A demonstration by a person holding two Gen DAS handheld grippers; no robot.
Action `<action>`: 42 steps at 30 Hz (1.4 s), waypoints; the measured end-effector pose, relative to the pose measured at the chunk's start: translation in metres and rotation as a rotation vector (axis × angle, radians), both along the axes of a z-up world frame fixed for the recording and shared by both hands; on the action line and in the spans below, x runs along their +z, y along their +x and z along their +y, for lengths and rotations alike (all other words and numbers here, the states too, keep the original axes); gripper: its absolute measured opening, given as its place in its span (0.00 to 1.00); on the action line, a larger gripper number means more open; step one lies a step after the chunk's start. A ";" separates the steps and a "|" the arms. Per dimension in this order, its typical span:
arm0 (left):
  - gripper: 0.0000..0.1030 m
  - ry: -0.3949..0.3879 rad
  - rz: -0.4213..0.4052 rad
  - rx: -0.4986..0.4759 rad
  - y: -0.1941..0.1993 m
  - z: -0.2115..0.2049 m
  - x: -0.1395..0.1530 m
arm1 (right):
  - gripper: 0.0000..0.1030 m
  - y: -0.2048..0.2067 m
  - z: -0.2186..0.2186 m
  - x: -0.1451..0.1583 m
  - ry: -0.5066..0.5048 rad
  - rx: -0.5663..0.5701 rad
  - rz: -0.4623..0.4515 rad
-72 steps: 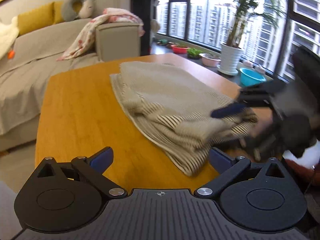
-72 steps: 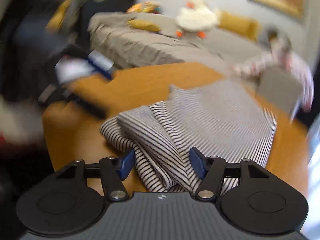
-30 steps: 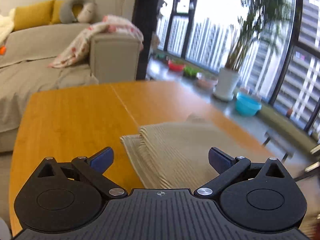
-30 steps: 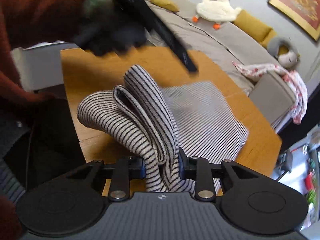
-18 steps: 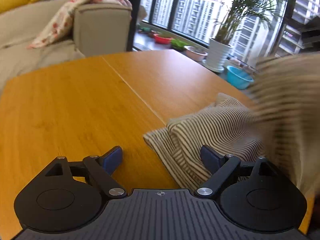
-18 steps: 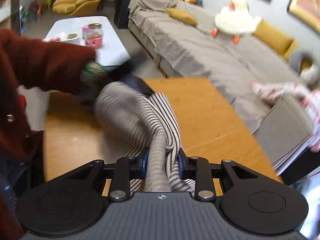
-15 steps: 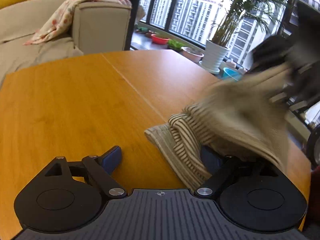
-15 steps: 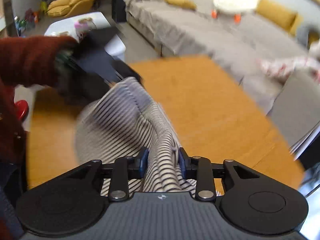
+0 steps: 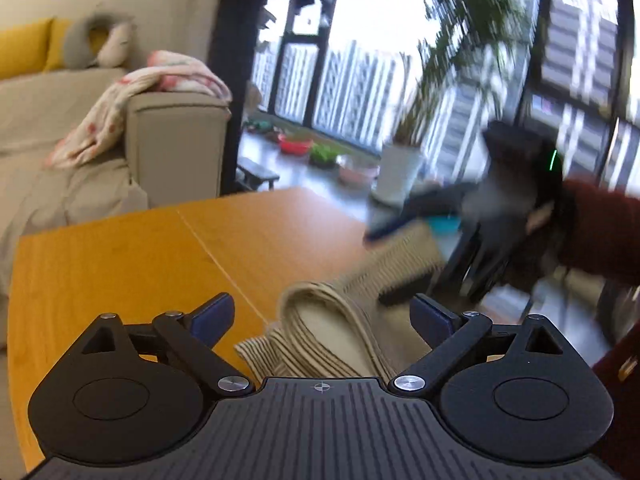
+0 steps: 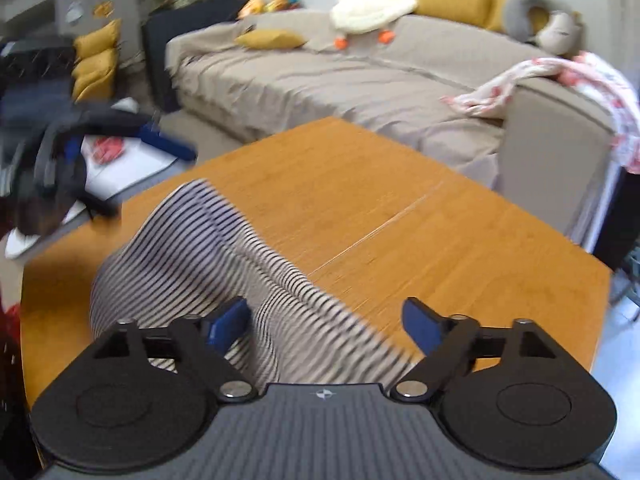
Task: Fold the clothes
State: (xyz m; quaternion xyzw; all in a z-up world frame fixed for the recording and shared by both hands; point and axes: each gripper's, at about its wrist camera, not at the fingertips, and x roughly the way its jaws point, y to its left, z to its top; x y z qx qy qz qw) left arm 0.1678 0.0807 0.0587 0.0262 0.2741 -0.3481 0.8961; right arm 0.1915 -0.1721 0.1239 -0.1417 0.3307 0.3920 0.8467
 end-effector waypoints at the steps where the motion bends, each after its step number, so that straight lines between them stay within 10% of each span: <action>1: 0.95 0.026 0.006 0.004 0.002 -0.007 -0.005 | 0.99 -0.001 -0.002 0.002 0.004 -0.022 -0.026; 8: 0.96 0.048 0.042 0.109 0.026 -0.013 -0.033 | 1.00 -0.011 -0.025 0.002 0.054 -0.213 -0.185; 11: 0.97 0.016 0.071 0.155 0.034 -0.008 -0.048 | 1.00 0.003 -0.022 -0.033 -0.097 -0.360 -0.233; 26: 1.00 -0.332 0.196 0.224 0.059 0.037 -0.083 | 1.00 -0.004 -0.029 -0.078 0.011 -0.539 -0.177; 37: 1.00 -0.356 0.235 0.298 0.060 0.045 -0.086 | 1.00 -0.009 -0.034 -0.044 0.202 -0.543 -0.148; 42: 1.00 -0.319 0.219 0.307 0.058 0.039 -0.083 | 1.00 0.014 0.011 -0.063 -0.026 -0.488 -0.147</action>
